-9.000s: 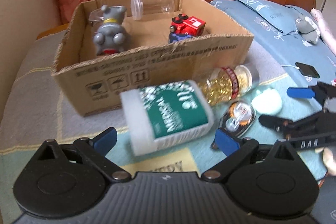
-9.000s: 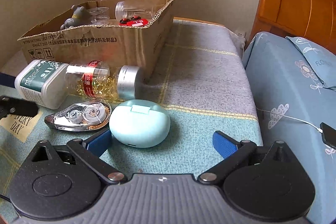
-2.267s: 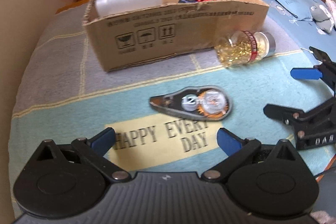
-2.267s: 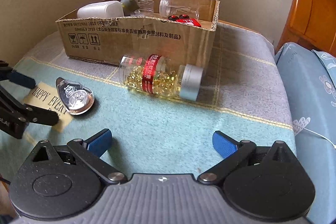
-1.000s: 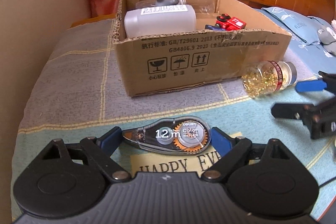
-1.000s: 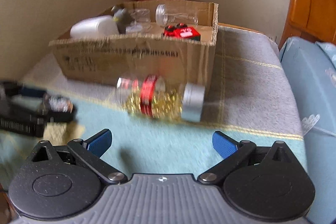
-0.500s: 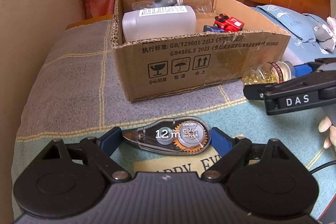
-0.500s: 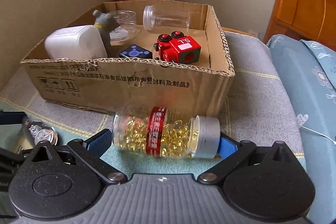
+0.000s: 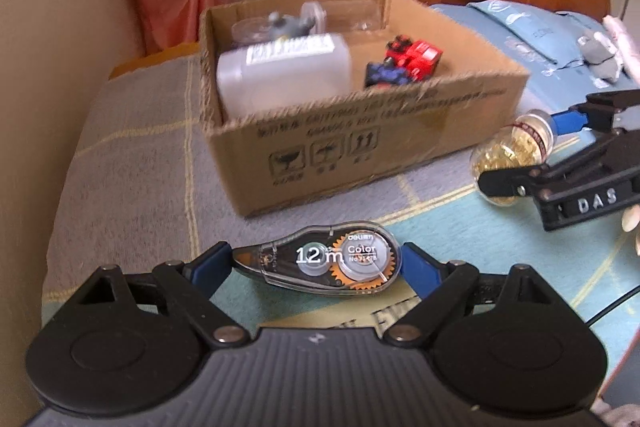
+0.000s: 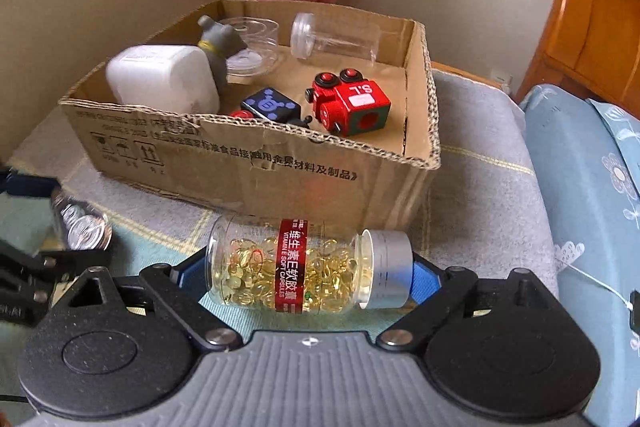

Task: Organize rigid objects
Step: 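Carry the correction tape and capsule jar into the box and open both tools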

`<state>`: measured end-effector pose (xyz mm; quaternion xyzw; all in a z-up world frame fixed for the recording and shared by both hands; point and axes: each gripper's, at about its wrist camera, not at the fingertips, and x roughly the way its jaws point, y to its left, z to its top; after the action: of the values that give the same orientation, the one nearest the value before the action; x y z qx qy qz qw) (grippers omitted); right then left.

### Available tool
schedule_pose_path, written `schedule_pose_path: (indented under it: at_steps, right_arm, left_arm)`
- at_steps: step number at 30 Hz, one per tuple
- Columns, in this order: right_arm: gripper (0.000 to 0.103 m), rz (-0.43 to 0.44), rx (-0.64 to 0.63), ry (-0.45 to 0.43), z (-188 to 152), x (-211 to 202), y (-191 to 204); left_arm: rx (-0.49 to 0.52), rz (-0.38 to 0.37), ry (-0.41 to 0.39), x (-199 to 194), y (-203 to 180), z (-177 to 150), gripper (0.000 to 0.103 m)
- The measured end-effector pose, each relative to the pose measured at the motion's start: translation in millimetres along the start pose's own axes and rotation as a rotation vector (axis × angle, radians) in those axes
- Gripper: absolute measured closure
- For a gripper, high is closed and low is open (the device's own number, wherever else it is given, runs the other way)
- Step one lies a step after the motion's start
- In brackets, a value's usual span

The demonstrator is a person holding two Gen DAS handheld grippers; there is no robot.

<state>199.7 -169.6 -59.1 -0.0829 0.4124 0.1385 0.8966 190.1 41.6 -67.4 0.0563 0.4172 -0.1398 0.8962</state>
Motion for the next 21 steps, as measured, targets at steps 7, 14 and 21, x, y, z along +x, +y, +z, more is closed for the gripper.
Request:
schedule_pose_path:
  at_steps: [7, 14, 21]
  right_arm:
    - [0.007, 0.087, -0.091, -0.059, 12, -47, -14]
    - [0.007, 0.096, -0.137, -0.137, 36, -71, -30]
    - [0.007, 0.107, -0.140, -0.167, 56, -71, -47]
  left_arm:
    - [0.052, -0.051, -0.048, -30, -12, 37, 0.014]
    - [0.141, -0.067, -0.118, -40, -29, 89, 0.013]
    - [0.182, -0.038, -0.122, -6, -37, 136, 0.013]
